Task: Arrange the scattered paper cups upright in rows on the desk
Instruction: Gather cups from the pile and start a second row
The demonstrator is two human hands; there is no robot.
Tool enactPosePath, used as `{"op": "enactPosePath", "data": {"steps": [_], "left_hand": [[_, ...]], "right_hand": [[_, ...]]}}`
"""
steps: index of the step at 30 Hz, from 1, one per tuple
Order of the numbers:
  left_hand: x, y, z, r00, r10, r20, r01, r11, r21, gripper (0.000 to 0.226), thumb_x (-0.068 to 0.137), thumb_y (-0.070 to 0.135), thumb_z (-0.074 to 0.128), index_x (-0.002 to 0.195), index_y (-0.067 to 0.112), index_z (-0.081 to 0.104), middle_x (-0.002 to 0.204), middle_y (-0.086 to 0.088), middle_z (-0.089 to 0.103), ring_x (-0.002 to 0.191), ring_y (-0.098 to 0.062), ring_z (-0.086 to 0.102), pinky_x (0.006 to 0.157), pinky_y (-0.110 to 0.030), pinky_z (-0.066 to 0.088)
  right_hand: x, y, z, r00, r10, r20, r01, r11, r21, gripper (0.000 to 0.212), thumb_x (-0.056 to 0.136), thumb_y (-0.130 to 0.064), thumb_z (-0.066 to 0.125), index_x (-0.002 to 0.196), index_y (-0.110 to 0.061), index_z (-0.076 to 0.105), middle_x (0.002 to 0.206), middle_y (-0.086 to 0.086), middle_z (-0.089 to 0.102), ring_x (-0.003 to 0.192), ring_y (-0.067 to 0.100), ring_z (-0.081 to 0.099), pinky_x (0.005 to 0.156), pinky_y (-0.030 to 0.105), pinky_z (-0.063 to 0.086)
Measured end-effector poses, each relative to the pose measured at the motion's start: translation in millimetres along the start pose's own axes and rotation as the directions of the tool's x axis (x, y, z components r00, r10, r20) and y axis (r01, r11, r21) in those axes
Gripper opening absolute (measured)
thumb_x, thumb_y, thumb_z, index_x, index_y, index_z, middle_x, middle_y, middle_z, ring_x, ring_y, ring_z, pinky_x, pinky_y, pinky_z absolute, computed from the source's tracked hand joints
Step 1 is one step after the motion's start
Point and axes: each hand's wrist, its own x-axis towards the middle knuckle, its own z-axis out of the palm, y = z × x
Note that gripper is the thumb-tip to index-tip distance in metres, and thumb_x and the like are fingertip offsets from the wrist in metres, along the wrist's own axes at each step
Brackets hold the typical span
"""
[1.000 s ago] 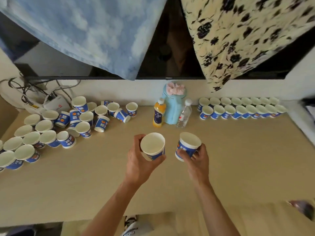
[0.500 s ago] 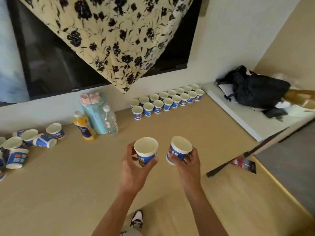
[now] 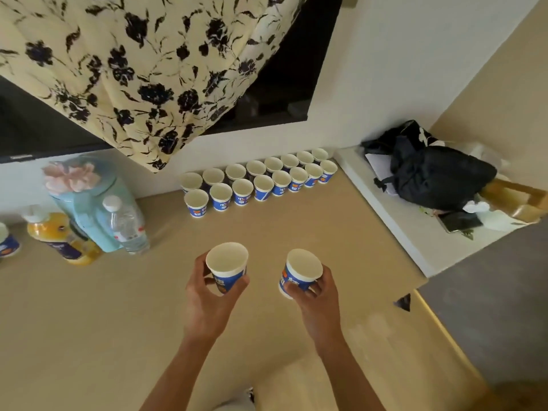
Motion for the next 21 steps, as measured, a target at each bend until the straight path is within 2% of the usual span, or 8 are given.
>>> {"op": "enactPosePath", "data": {"steps": [3,5,8,11,16,19,21], "left_hand": [[23,-7,-1,0.994,-0.070,-0.085,0.071,0.997,0.002,0.071,0.056,0.056,0.076,0.120,0.036,0.055,0.108,0.027,0.064,0.094,0.002,0.062,0.070,-0.008,0.046],[33,-9,-3,0.987,-0.091,-0.134,0.094,0.995,0.015,0.068,0.059,0.050,0.082,0.120,0.036,0.054,0.106,0.033,0.062,0.092,0.002,0.061,0.070,-0.006,0.046],[42,-9,-9,0.979,-0.104,-0.176,0.115,0.992,0.051,0.062,0.069,0.030,0.090,0.120,0.034,0.055,0.107,0.033,0.062,0.093,0.000,0.061,0.074,-0.009,0.048],[45,-6,-15,0.967,-0.113,-0.230,0.130,0.990,0.060,0.062,0.066,0.034,0.084,0.122,0.031,0.057,0.109,0.029,0.065,0.097,-0.004,0.064,0.078,-0.010,0.049],[44,-4,-14,0.947,-0.139,-0.288,0.159,0.986,0.048,0.065,0.065,0.041,0.081,0.124,0.033,0.056,0.112,0.022,0.068,0.101,-0.009,0.067,0.083,-0.017,0.054],[47,-3,-9,0.931,-0.152,-0.331,0.177,0.983,0.048,0.066,0.064,0.046,0.078,0.124,0.033,0.056,0.113,0.022,0.067,0.101,-0.008,0.067,0.081,-0.016,0.054],[50,-2,-5,0.921,-0.159,-0.356,0.189,0.981,0.051,0.066,0.064,0.043,0.079,0.125,0.033,0.056,0.113,0.024,0.067,0.101,-0.006,0.067,0.080,-0.014,0.053]], "right_hand": [[38,6,24,0.994,0.050,0.099,-0.045,0.998,-0.053,0.076,0.050,-0.034,0.087,0.120,-0.025,0.061,0.116,-0.006,0.071,0.107,0.015,0.069,0.092,0.035,0.057],[58,13,45,0.981,0.071,0.181,-0.058,0.995,-0.079,0.076,0.050,-0.033,0.087,0.121,-0.023,0.060,0.117,-0.004,0.070,0.108,0.017,0.069,0.094,0.039,0.057],[79,22,77,0.952,0.094,0.293,-0.059,0.990,-0.125,0.074,0.052,-0.033,0.085,0.121,-0.024,0.059,0.118,-0.003,0.070,0.107,0.018,0.069,0.092,0.038,0.057],[101,33,109,0.919,0.114,0.378,-0.060,0.987,-0.151,0.074,0.053,-0.032,0.086,0.122,-0.027,0.059,0.117,-0.002,0.070,0.105,0.017,0.070,0.088,0.033,0.057],[139,54,152,0.856,0.142,0.496,-0.042,0.977,-0.207,0.061,0.064,-0.010,0.083,0.118,-0.027,0.059,0.111,-0.004,0.071,0.098,0.012,0.070,0.085,0.028,0.056],[165,70,175,0.823,0.127,0.554,0.017,0.968,-0.248,0.058,0.072,0.001,0.083,0.120,-0.023,0.058,0.113,-0.001,0.071,0.101,0.016,0.070,0.088,0.034,0.057],[181,81,189,0.804,0.114,0.584,0.059,0.961,-0.269,0.059,0.074,0.000,0.082,0.123,-0.021,0.057,0.115,0.001,0.070,0.104,0.020,0.070,0.091,0.039,0.059]]}}
